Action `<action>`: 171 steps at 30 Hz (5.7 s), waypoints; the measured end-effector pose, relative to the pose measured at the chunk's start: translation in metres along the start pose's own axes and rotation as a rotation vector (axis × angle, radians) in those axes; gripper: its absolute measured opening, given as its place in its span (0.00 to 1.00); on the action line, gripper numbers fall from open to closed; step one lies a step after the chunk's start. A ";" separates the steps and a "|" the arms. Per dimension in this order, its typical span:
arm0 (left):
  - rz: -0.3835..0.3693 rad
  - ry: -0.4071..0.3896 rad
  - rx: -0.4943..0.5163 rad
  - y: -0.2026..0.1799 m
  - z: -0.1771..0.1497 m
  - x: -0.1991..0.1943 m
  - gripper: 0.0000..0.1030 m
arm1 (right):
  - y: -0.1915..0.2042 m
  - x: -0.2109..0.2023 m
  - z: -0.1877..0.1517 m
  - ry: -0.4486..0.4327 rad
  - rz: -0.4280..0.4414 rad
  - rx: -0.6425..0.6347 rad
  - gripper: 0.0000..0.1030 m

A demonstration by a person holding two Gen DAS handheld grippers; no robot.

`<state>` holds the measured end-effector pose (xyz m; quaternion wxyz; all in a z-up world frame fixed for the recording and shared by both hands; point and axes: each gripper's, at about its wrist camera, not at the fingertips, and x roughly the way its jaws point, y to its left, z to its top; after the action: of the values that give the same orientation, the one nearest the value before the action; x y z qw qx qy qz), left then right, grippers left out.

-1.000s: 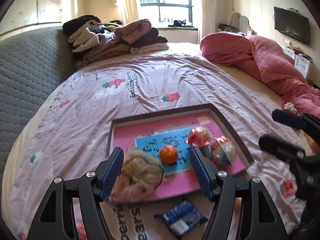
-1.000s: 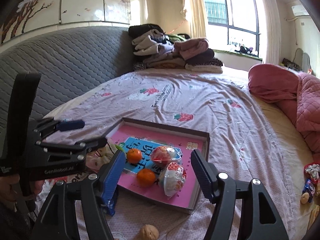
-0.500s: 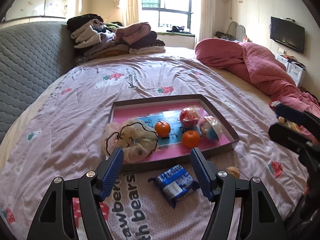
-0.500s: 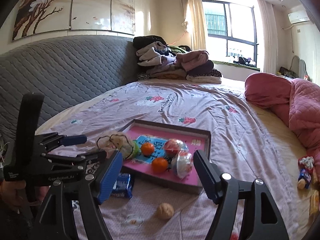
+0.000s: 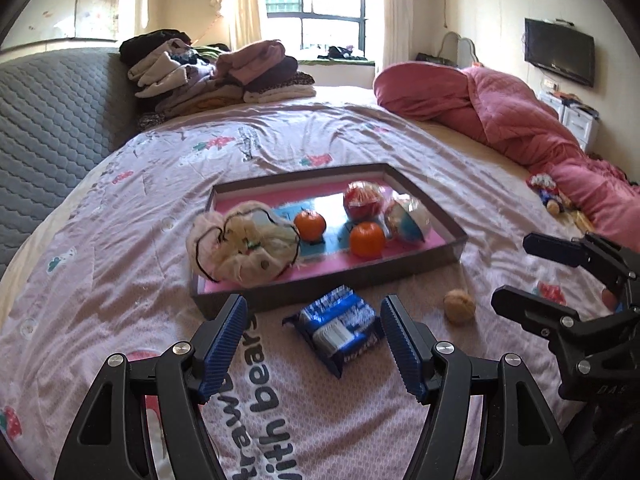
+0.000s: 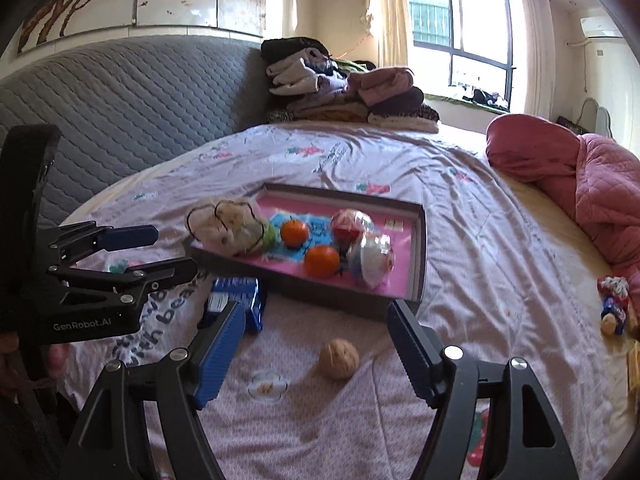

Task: Organize objects
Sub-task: 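Open both grippers and withdraw them up from the tray, then grasp the blue snack packet with the left gripper while the right grasps the walnut, then carry the snack packet and walnut over the pink tray with both grippers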

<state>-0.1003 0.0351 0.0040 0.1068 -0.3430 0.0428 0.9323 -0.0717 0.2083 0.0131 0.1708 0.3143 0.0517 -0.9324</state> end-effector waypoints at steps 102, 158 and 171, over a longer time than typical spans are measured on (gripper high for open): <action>-0.104 -0.053 0.035 -0.003 0.017 0.017 0.55 | -0.006 0.039 0.007 -0.003 0.033 0.018 0.32; 0.078 -0.089 0.007 0.041 0.128 0.080 0.55 | 0.000 0.067 0.115 -0.144 0.048 -0.134 0.32; 0.091 0.011 -0.018 0.059 0.109 0.134 0.55 | 0.020 0.120 0.088 -0.007 0.097 -0.185 0.32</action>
<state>-0.2819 0.0175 0.0001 0.0608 -0.3468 0.0506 0.9346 -0.2045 0.1374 0.0108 0.2441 0.2959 0.1218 -0.9154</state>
